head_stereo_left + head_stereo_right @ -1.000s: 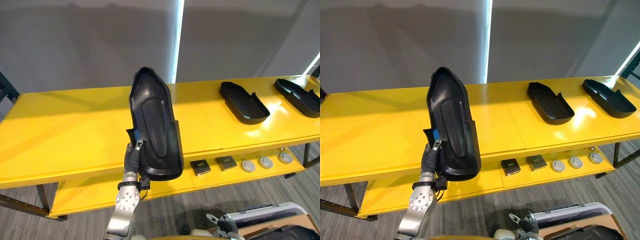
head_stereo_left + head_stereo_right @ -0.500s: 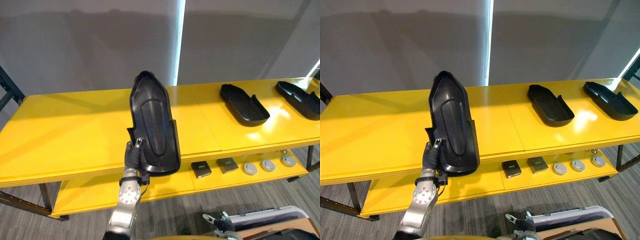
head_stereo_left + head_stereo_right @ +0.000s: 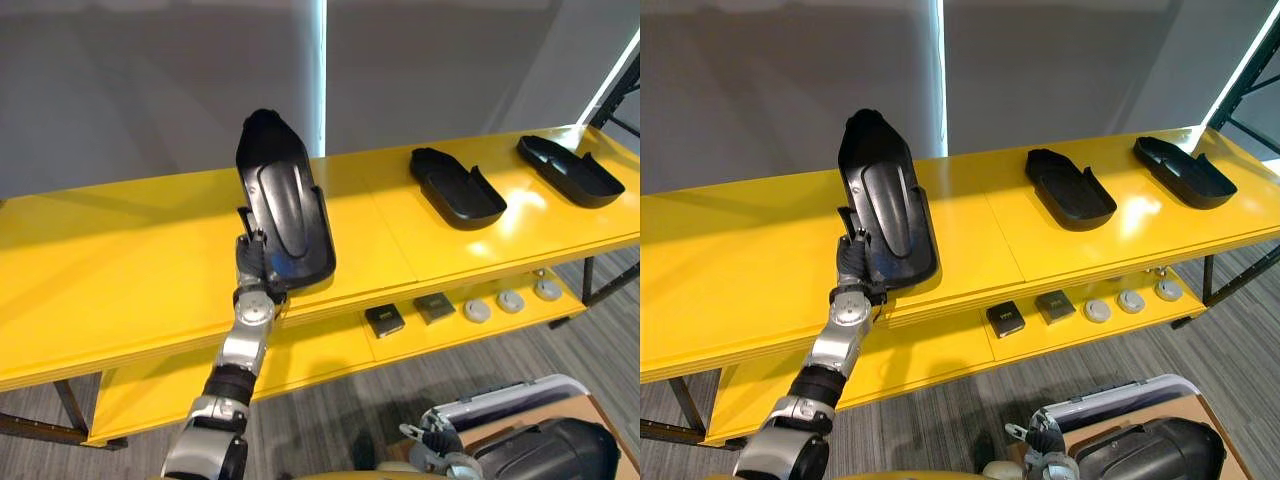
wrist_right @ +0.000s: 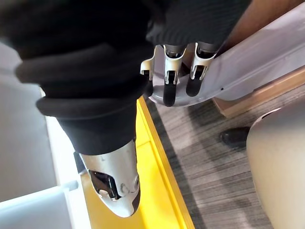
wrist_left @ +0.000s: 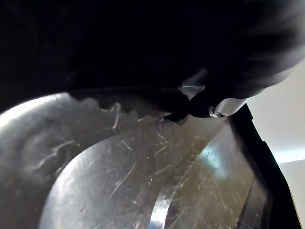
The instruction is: Walk over and take plastic housings, then place them on the shelf
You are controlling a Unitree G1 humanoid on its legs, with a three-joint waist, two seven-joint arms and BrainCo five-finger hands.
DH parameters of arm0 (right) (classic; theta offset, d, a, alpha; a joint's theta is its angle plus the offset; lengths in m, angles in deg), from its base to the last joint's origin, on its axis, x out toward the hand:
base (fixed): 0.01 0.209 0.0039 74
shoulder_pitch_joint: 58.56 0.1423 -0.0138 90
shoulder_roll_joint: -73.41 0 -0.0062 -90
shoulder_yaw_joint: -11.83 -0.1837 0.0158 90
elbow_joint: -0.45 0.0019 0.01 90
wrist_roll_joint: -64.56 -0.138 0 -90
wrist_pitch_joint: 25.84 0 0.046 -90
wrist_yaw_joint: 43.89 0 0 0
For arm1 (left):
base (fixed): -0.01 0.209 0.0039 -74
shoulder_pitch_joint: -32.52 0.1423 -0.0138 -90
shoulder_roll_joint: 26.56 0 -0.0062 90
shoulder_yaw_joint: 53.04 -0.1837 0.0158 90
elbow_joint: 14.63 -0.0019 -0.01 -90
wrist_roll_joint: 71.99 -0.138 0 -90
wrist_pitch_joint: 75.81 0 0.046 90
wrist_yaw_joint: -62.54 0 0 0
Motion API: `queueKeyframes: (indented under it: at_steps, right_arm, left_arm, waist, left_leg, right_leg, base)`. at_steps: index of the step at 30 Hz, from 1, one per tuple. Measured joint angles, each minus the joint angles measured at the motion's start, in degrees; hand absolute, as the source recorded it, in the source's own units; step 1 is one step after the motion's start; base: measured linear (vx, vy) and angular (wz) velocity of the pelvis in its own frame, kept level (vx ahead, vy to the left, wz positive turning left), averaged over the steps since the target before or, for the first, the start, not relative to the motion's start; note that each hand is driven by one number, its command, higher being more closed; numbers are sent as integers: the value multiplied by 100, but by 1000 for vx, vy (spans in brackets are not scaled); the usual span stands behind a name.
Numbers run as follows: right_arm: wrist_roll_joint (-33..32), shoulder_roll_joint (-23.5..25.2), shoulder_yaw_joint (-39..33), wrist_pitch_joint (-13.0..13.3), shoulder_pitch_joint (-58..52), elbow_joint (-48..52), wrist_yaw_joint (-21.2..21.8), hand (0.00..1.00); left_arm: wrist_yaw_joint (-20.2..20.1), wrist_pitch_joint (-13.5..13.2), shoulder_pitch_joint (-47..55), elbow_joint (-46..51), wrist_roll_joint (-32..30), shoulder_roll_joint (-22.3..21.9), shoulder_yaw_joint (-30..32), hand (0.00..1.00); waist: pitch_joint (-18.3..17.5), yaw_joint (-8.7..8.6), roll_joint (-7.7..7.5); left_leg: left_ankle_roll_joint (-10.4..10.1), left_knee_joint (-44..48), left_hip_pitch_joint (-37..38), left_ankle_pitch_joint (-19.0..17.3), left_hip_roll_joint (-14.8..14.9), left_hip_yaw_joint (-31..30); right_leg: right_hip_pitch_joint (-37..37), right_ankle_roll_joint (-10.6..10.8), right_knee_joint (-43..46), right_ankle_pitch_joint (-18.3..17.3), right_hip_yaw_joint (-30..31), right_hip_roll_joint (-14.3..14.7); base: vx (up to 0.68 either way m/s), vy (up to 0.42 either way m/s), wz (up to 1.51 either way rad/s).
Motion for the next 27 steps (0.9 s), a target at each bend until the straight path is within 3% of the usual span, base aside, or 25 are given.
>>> queueKeyframes:
  at_steps: [1, 2, 5, 15, 27]
  right_arm:
    - [0, 0, 3, 0, 36, 0, 1, 0]
    - [0, 0, 22, 0, 85, 0, 1, 0]
    - [0, 0, 151, 2, 149, 2, 2, 0]
    - [44, -8, 146, 36, 198, 3, -3, 0]
    - [42, -9, 104, 33, 202, -15, 0, 0]
  left_arm:
    - [4, 29, -156, -139, -1, 46, 64, 100]
    - [19, 81, -244, -184, 0, 108, 125, 0]
    - [33, 104, -382, -405, -1, 277, 181, 0]
    - [88, 193, -795, -652, -4, 268, 411, 0]
    - [96, 262, -834, -734, -2, 217, 584, 0]
  waist:
    - [77, -11, -7]
    - [135, -39, -15]
    - [220, -116, -42]
    - [452, -122, -14]
    - [494, -134, 19]
  left_leg:
    - [0, -1, 2, 0, -8, 0]
    - [1, -4, -10, -1, -14, 0]
    - [1, -5, -62, -1, -16, -8]
    - [2, 5, -89, 0, -33, -15]
    - [3, 3, -5, 0, -45, -50]
  right_leg:
    - [0, 1, 8, 1, 2, -6]
    - [-13, 3, 8, 2, 3, -10]
    - [-66, 3, 9, 3, 10, -9]
    - [-92, 18, -10, 32, 19, -25]
    - [-1, 20, -13, 32, -1, -39]
  base:
    - [10, 30, -1]
    - [0, 0, 0]
    - [0, 0, 0]
    - [-31, 4, 0]
    - [-8, 2, 1]
